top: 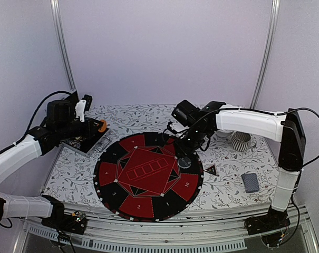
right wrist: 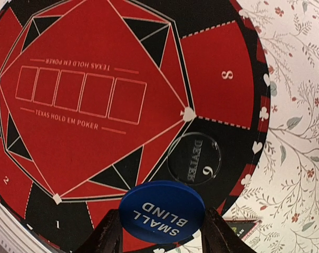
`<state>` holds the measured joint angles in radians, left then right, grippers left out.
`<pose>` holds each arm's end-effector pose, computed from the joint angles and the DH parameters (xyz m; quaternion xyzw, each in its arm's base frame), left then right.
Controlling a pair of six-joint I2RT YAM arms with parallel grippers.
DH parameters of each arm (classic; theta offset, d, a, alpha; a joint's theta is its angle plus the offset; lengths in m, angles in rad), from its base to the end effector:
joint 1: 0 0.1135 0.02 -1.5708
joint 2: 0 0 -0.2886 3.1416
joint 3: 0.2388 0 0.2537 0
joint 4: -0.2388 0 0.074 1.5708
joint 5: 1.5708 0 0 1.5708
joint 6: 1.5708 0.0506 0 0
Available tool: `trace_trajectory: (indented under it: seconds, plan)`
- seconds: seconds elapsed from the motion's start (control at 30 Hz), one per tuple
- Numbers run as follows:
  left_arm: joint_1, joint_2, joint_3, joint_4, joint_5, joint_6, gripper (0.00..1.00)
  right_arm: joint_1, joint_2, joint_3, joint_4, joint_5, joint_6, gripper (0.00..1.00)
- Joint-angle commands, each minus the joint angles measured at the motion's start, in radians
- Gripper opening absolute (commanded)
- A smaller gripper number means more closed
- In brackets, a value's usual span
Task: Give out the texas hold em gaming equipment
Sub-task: Place the small blind button at position1.
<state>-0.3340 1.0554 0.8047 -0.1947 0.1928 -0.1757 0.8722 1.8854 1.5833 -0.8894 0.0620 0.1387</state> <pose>0.2264 -0.0888 0.3083 0.1178 0.8352 -0.2126 0.4933 0.2652 0.3109 0.2562 -0.3465 0.9184 0.0646 0.1796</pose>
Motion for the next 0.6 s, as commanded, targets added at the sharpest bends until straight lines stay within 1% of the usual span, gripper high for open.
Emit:
trace_trajectory:
  seconds: [0.0, 0.2, 0.57]
  plan:
    - [0.013, -0.019, -0.012, 0.022, -0.001, 0.013, 0.00, -0.017, 0.079, 0.110, 0.021, 0.002, -0.062, 0.23]
    - [0.013, -0.023, -0.015, 0.021, -0.009, 0.016, 0.00, -0.017, 0.145, 0.216, 0.035, 0.003, -0.090, 0.23]
    - [0.017, -0.005, -0.015, 0.016, -0.029, 0.025, 0.00, -0.017, 0.119, 0.186, 0.043, -0.013, -0.109, 0.22]
